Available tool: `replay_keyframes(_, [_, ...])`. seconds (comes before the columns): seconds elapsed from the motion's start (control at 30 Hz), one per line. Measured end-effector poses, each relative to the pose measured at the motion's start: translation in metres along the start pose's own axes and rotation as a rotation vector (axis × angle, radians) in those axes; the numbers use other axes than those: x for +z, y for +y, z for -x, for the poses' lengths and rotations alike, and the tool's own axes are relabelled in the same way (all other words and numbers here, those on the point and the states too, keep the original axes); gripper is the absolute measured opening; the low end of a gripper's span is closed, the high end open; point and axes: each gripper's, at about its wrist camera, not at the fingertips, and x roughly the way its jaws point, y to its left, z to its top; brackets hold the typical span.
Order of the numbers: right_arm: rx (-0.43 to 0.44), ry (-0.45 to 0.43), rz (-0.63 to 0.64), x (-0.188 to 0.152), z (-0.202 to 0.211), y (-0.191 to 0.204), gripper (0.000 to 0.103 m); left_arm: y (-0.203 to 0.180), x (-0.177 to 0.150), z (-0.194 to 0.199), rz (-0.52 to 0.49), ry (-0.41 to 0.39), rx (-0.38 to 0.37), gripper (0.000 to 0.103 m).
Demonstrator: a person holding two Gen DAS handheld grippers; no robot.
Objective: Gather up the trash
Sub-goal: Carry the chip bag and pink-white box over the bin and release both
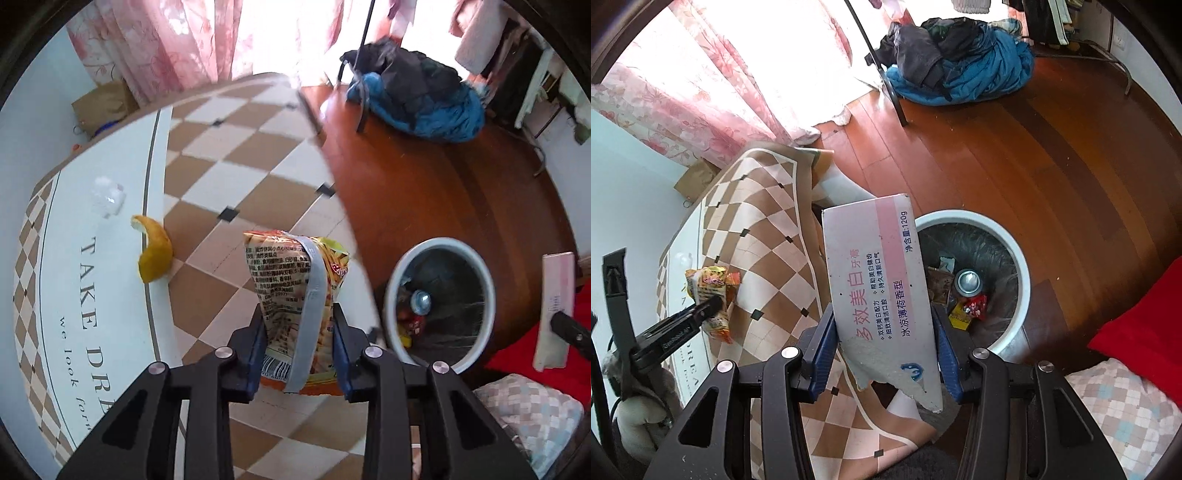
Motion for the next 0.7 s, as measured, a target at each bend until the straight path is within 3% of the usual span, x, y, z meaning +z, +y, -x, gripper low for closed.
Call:
replay_keyframes(0.17, [0.01,-0.055,0.002,-0.002,0.026,-0.008,0.051,-0.031,0.007,0.041,-0.056,-0.111,-0.046,0.028])
replay_keyframes(0.37, [-0.006,-0.109,-0.014,0.0,0.047,-0.032,0.051,-0.106,0.023,0.067,-0.139,-0.169,-0.199,0.028])
replay_keyframes(0.5, [-0.023,-0.087,-0.065,0.006,0.031,-0.063,0.051,-0.151,0.035,0.034,-0.157,-0.108,-0.271,0.028])
replay_keyframes(0.67, [-0.035,0.005,-0.114,0.01,-0.02,-0.102,0.051,-0.186,0.039,-0.03,-0.17,0.043,-0.316,0.028])
replay_keyframes(0.7, [-0.033,0.025,-0.118,0.011,-0.031,-0.108,0.051,-0.189,0.04,-0.039,-0.171,0.064,-0.318,0.032])
